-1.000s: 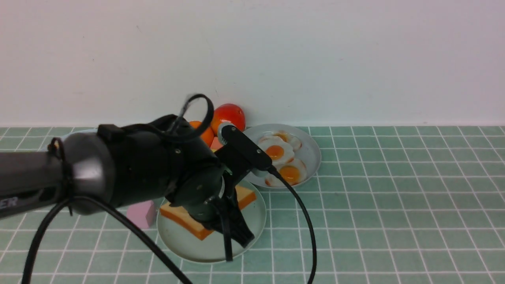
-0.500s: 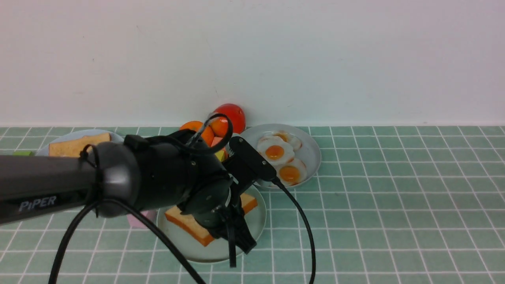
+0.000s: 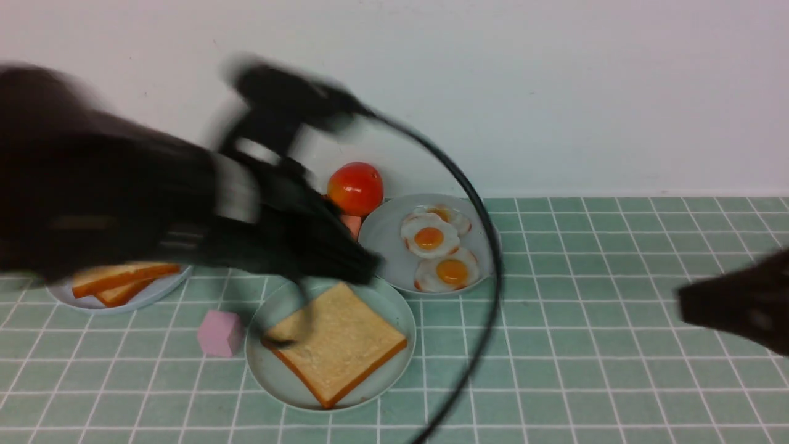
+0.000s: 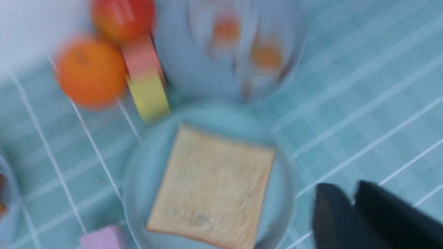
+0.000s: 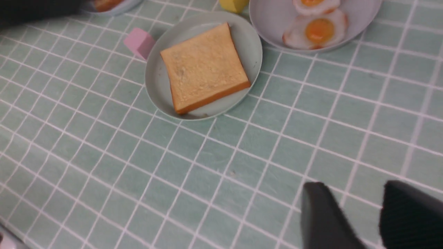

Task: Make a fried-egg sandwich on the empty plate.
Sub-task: Use the right arm to grab a fried egg

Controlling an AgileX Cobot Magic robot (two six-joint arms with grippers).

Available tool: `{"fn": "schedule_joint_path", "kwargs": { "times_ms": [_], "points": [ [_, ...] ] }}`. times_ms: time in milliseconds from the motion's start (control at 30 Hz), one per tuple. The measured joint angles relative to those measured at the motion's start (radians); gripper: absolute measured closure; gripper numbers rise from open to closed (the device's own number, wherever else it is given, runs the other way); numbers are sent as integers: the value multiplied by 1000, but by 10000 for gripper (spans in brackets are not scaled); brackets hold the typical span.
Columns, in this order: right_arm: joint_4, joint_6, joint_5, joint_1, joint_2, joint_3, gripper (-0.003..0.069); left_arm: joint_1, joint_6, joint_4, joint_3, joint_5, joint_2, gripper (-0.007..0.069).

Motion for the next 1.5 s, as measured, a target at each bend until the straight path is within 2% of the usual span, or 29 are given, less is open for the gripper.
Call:
{"fn": "schedule_joint_path", "kwargs": {
  "times_ms": [33,67,100,167,400,500,733,833,1067,1500],
  "points": [
    [20,-14,-14,0,38,-7,442,0,-2,-5,29,-4,-61,638],
    [24,-17,-16,0,48,-9,446,0,-2,-6,35,-5,-76,638],
    [59,-38,-35,0,133,-34,477,0,-4,-13,103,-21,-206,638],
    [91,-47,-52,0,229,-74,493,0,-6,-24,185,-46,-326,638],
    [150,-54,-71,1,518,-224,494,0,-9,-57,482,-171,-653,638],
    [162,-54,-80,2,677,-325,467,0,-9,-63,596,-253,-770,638],
    [160,-54,-81,2,912,-533,371,0,-52,-64,634,-362,-772,638],
    [155,-54,-79,2,1011,-647,351,0,-58,-64,634,-425,-733,638],
    [154,-21,-55,2,1211,-877,347,0,-60,-63,634,-551,-661,638],
    [156,62,-43,2,1431,-1121,346,0,-60,-63,634,-564,-640,638]
  ]
}}
